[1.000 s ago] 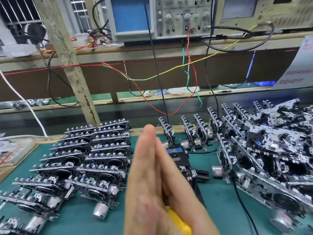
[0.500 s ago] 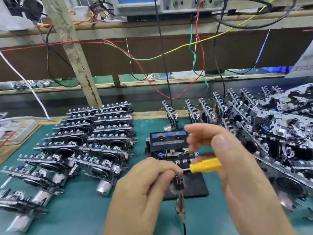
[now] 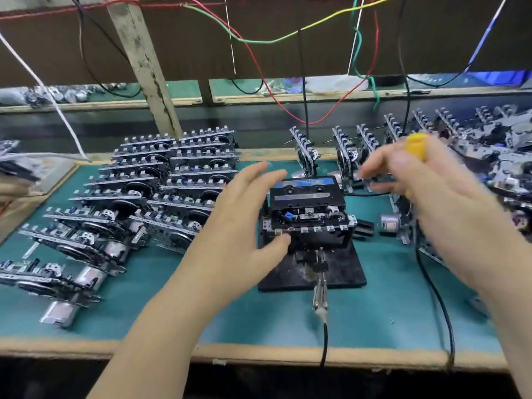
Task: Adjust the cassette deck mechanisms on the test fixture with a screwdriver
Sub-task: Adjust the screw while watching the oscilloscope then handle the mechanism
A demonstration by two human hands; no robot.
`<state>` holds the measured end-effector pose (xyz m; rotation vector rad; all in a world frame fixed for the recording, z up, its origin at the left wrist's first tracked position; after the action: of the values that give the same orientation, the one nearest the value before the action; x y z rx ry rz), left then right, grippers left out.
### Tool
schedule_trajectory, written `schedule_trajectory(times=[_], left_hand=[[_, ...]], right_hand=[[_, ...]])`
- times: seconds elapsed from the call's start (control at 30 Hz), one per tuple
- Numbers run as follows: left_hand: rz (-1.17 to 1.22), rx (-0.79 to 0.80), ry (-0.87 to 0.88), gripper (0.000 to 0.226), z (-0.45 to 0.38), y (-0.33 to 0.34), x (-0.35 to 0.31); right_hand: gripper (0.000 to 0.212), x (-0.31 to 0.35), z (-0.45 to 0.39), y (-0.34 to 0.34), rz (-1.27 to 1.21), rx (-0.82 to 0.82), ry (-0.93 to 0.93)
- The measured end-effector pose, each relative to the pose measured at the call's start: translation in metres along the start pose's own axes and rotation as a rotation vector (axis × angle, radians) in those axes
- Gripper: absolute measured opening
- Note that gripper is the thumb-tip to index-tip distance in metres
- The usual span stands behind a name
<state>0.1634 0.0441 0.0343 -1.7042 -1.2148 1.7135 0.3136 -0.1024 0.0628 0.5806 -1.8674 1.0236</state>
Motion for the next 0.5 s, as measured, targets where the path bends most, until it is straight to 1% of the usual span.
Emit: schedule_trajectory(times=[0.07, 0.1, 0.13, 0.2, 0.27, 0.37, 0.5], left_hand=[[-0.086, 0.129, -0.059, 0.081, -0.008, 0.017, 0.008], [-0.126, 0.159, -0.063, 0.082, -0.011, 0.022, 0.01], [-0.151, 0.168, -0.058, 0.081, -0.014, 0.024, 0.011], [-0.158, 0.16, -0.049, 0.077, -0.017, 0.027, 0.015], [-0.124, 0.157, -0.063, 0.077, -0.018, 0.033, 0.023], [-0.024, 0.134, -0.06, 0.079, -0.02, 0.04, 0.027], [0.031, 0.153, -0.055, 0.091, -0.022, 0.047, 0.032]], right_hand=[[0.022, -0.006, -0.004, 0.02, 0.238, 0.138, 0.033], [0.021, -0.01, -0.004, 0.03, 0.329, 0.189, 0.048], [0.023, -0.015, -0.005, 0.039, 0.407, 0.222, 0.064], [0.03, -0.022, -0.005, 0.047, 0.521, 0.235, 0.099], [0.029, -0.025, -0.004, 0.049, 0.529, 0.218, 0.126], [0.03, -0.031, -0.001, 0.049, 0.468, 0.196, 0.138], [0.018, -0.035, -0.001, 0.047, 0.364, 0.172, 0.163]])
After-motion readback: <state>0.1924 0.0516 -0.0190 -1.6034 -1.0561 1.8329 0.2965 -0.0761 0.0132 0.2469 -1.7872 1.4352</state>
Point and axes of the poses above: each hand's wrist, its own z-axis away from the middle knuckle, its own y-axis out of the palm, x = y × z, the point moved 10 cm from there along -z, towards the middle knuckle, and after that the axes turned 15 degrees about x, right-handed, at the moved point
